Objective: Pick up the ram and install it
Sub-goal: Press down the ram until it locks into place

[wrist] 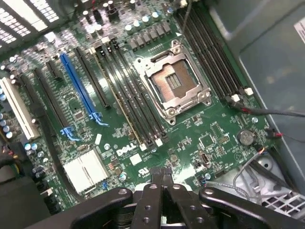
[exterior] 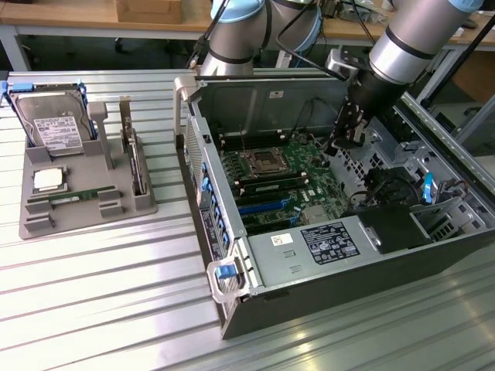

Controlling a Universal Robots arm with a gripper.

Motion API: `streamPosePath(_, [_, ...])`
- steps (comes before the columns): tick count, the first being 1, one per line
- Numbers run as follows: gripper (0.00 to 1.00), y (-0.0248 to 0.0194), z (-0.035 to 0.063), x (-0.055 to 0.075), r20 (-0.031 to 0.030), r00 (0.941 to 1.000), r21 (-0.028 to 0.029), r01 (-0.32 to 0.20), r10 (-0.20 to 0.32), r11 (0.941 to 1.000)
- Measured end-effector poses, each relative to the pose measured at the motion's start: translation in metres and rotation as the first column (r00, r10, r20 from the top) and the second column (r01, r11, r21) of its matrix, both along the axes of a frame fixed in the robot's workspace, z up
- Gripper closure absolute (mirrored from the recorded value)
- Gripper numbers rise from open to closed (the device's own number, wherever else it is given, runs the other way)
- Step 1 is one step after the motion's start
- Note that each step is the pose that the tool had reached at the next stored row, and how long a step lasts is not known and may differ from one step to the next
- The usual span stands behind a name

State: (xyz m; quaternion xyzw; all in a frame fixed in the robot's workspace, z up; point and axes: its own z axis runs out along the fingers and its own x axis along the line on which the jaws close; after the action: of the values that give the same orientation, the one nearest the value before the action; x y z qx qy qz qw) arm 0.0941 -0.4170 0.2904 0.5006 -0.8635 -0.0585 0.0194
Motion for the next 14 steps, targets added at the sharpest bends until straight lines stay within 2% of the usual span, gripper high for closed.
streamPosePath(2, [0.89,0.0,0.0,0.0,0.0,0.9986,-0.0004,0.053,-0.053,0.9986])
streamPosePath(3, [0.89,0.0,0.0,0.0,0.0001,0.9953,-0.0007,0.097,-0.097,0.9953])
streamPosePath(4, [0.89,0.0,0.0,0.0,0.0001,0.9912,-0.001,0.132,-0.132,0.9912])
streamPosePath(5, [0.89,0.0,-0.0001,0.0,0.0001,0.9843,-0.001,0.176,-0.176,0.9843])
streamPosePath(7, [0.89,0.0,0.0,0.0,0.0001,0.9763,-0.0012,0.216,-0.216,0.9763])
streamPosePath(9, [0.89,0.0,-0.0001,0.0,0.0002,0.9623,-0.0014,0.272,-0.272,0.9623])
streamPosePath(11, [0.89,0.0,-0.0001,0.0,0.0003,0.9405,-0.0017,0.34,-0.34,0.9405])
streamPosePath(13, [0.89,0.0,-0.0002,0.0,0.0005,0.9231,-0.0021,0.384,-0.384,0.9231])
streamPosePath(14, [0.89,0.0,-0.0003,0.0,0.0005,0.9115,-0.0022,0.411,-0.411,0.9115])
